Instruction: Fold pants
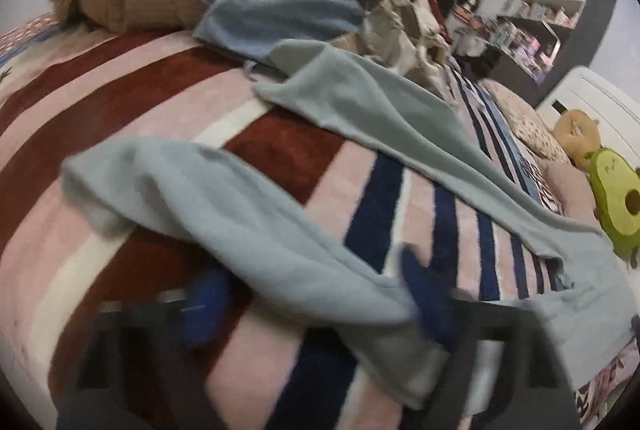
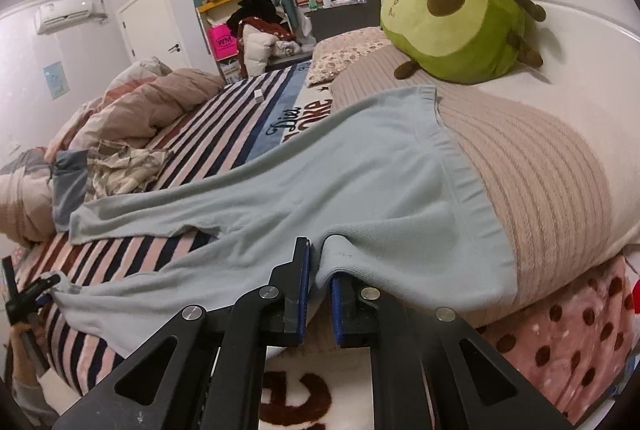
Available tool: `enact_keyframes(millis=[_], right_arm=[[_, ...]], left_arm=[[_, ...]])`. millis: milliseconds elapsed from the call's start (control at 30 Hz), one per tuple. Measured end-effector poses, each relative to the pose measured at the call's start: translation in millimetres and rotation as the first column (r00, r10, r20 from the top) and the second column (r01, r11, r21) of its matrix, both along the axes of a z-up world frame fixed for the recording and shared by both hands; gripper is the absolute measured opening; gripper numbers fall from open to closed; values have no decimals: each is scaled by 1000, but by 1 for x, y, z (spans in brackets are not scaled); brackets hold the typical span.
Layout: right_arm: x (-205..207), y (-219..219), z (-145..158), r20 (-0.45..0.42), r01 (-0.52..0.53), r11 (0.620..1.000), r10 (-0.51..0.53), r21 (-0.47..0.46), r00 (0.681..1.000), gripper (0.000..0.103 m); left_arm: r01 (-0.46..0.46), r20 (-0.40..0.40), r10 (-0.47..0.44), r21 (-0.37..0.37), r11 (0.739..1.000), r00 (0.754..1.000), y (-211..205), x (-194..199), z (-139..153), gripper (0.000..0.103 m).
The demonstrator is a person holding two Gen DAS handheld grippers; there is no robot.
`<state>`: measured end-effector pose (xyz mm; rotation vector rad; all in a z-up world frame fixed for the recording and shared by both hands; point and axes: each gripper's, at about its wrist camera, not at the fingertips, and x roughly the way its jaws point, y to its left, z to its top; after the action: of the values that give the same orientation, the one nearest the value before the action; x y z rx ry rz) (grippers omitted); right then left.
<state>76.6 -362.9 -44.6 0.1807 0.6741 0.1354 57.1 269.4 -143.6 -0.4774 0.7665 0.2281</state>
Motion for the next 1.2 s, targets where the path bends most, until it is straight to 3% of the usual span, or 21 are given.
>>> enact_keyframes(millis=[100, 133, 200, 500, 600, 767, 900, 933, 967, 1000, 1033, 1067, 1100, 1200], right_arm=[[8, 1, 6, 9, -18, 1000, 19, -7, 1000, 3], [11, 1, 8, 13, -26, 1000, 26, -4, 1000, 3], [21, 2, 15, 24, -37, 999, 37, 6, 999, 3], [82, 12, 53, 72, -93, 995, 96, -44, 993, 0], [109, 18, 61, 89, -88, 992, 96, -93, 991, 0], [146, 19, 69, 123, -56, 989, 73, -139, 990, 0], [185, 18, 59, 74, -38, 987, 50, -157, 996, 0], [191, 18, 56, 66, -37, 986, 48, -161, 997, 0], [199, 19, 50, 54, -30, 984, 40, -175, 998, 0], [204, 20, 44, 41, -27, 983, 35, -184, 999, 1], [210, 22, 37, 14, -31, 981, 35, -190, 999, 3], [215, 23, 29, -17, -38, 982, 36, -186, 999, 12], [218, 23, 21, -48, -50, 985, 42, -164, 998, 26], [216, 21, 13, -68, -54, 989, 45, -139, 997, 53]], left_arm=[[32, -5, -32, 22, 999, 999, -6, 12, 5, 13], [39, 7, -39, 14, 999, 999, -7, 16, 9, 9], [42, 50, -43, 23, 999, 998, -9, 21, 21, 7], [-28, 165, -10, 228, 973, 986, -9, 82, 85, 6], [-59, 185, 12, 248, 967, 983, -3, 107, 95, 6], [-115, 178, 64, 287, 951, 982, 4, 145, 98, 6], [-137, 126, 105, 278, 951, 986, 15, 180, 79, 8], [-134, 107, 108, 282, 950, 988, 17, 188, 73, 12], [-132, 86, 111, 295, 946, 990, 17, 195, 67, 26], [-127, 76, 108, 304, 944, 991, 17, 198, 63, 47], [-119, 79, 99, 300, 947, 992, 17, 198, 61, 57], [-111, 88, 89, 294, 949, 992, 16, 197, 61, 70], [-110, 97, 84, 296, 949, 992, 16, 195, 62, 74], [-130, 106, 101, 323, 938, 989, 16, 181, 71, 81]])
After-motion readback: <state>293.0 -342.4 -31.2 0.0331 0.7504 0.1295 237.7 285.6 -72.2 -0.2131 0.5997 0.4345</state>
